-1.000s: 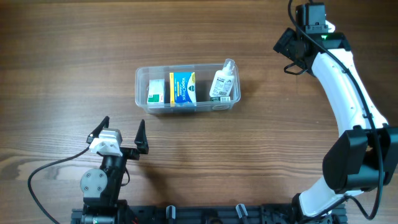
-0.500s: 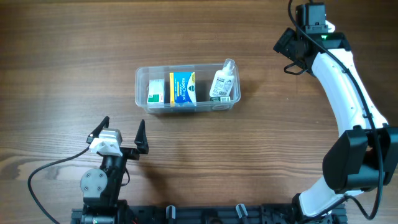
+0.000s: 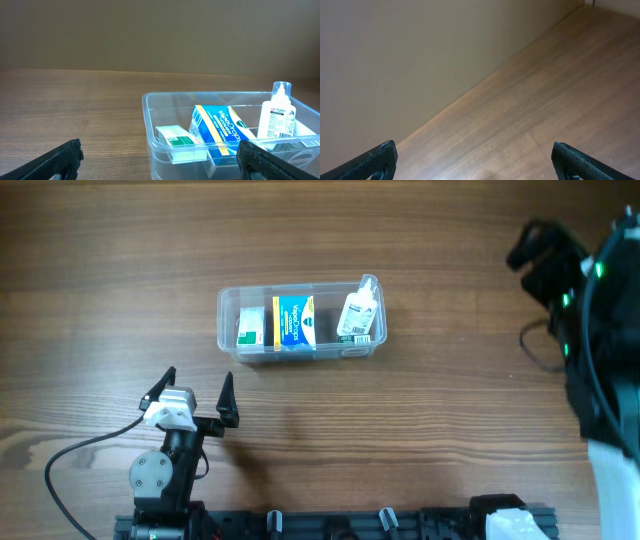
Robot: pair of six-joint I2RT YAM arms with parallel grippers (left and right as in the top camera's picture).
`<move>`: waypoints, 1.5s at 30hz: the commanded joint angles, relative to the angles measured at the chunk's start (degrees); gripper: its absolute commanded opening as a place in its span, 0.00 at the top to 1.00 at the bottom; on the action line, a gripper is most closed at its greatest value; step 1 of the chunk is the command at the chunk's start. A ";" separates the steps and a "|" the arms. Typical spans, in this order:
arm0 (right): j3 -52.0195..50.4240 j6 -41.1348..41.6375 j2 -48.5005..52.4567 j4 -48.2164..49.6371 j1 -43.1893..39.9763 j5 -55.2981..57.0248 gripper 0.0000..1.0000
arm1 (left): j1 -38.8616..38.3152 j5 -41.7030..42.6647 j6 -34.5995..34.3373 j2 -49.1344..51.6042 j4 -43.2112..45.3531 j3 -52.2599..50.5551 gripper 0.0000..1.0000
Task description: Pack container
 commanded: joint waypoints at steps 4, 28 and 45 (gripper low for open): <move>-31.12 30.38 -24.59 1.92 0.17 2.29 0.00 | 0.42 0.90 0.92 -0.61 -0.26 -0.26 0.00; -55.30 27.23 -56.06 14.56 0.17 2.86 0.00 | 0.42 0.90 0.92 -0.61 -0.26 -0.26 0.00; -57.02 -31.69 -61.55 25.38 0.17 -4.37 0.00 | 0.42 0.90 0.92 -0.61 -0.26 -0.26 0.00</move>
